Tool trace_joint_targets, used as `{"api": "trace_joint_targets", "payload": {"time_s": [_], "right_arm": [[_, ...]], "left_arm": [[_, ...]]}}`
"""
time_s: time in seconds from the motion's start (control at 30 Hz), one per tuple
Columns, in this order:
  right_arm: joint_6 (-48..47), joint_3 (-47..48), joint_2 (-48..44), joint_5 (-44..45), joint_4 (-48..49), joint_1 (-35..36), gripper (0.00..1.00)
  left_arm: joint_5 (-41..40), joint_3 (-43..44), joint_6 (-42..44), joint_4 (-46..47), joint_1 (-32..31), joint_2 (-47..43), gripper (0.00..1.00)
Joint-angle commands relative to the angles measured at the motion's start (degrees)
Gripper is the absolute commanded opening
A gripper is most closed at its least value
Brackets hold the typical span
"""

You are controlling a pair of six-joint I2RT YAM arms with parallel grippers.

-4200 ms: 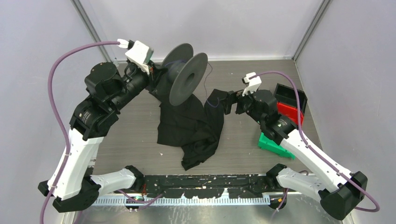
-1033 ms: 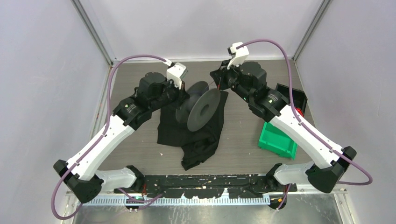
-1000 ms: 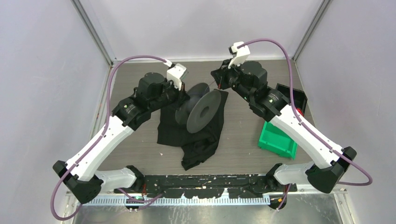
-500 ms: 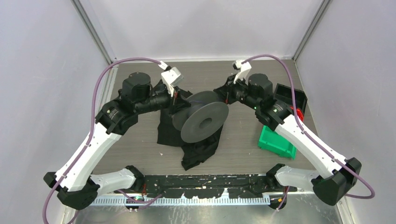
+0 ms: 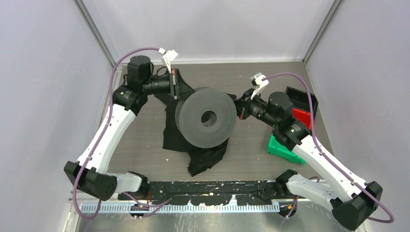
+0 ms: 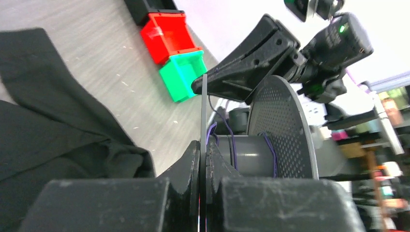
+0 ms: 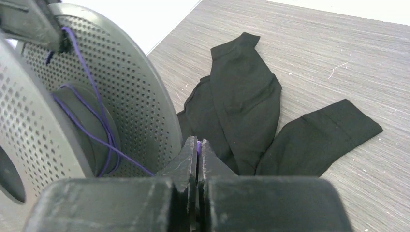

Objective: Wrap the cables

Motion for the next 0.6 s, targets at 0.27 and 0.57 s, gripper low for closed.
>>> {"api": "trace_joint_targets", "payload": {"time_s": [0.27,0.57], "right_arm": [[2.09,-2.52,-4.73,-3.69,5.43,0.5,0.01],[-2.14,-1.45,-7.94,7.01,-1.09,0.52,0.01]], "left_arm": [[6.66,-7.94,-33.92,31.1,2.82,8.26,0.0],[4.3,-7.23,-29.2,22.23,4.97,10.42,0.0]]}}
